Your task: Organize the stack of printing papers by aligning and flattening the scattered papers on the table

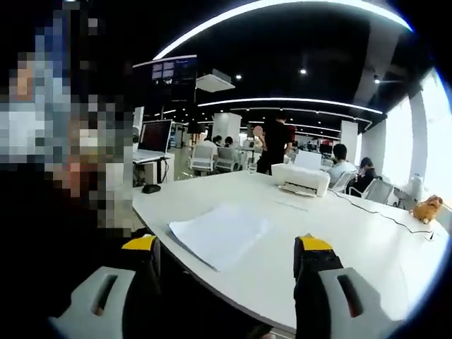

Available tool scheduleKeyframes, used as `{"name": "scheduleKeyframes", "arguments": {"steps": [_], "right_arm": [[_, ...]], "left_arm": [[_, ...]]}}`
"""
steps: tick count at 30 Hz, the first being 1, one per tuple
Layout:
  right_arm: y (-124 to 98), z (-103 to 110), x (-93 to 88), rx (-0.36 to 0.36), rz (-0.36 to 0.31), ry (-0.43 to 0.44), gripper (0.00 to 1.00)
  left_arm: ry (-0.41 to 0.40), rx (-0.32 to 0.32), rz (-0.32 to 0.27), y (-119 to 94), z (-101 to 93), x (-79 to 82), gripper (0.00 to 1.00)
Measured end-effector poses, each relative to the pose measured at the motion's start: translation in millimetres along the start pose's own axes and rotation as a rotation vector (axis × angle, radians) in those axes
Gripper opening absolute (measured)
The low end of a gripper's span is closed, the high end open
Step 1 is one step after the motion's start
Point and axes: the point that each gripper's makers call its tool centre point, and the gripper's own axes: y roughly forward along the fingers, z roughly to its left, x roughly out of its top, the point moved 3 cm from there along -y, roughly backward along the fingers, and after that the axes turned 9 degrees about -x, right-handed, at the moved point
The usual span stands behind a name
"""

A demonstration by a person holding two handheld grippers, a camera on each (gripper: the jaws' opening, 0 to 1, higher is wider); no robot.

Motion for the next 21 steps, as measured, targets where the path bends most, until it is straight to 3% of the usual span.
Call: {"name": "scheduleKeyframes", "arguments": {"steps": [6,14,21], "right_arm": [[1.0,3.5,-7.2,0.014,0.033,-0.017,0.71],[-7.7,6.2,2.0,0.026,0.023,-0.03,0.72],[-12.5,9.2,9.5,0.034,0.003,-0.016,0.75]], "left_arm": [[0.006,0.005,0.009,0.9,3.3,-2.2,0.85],[0.037,0.014,0.056,-6.4,-1.0,-0.6,0.83],[0.049,0.029,0.054,-13.4,-0.9,2.6,0.81]]}}
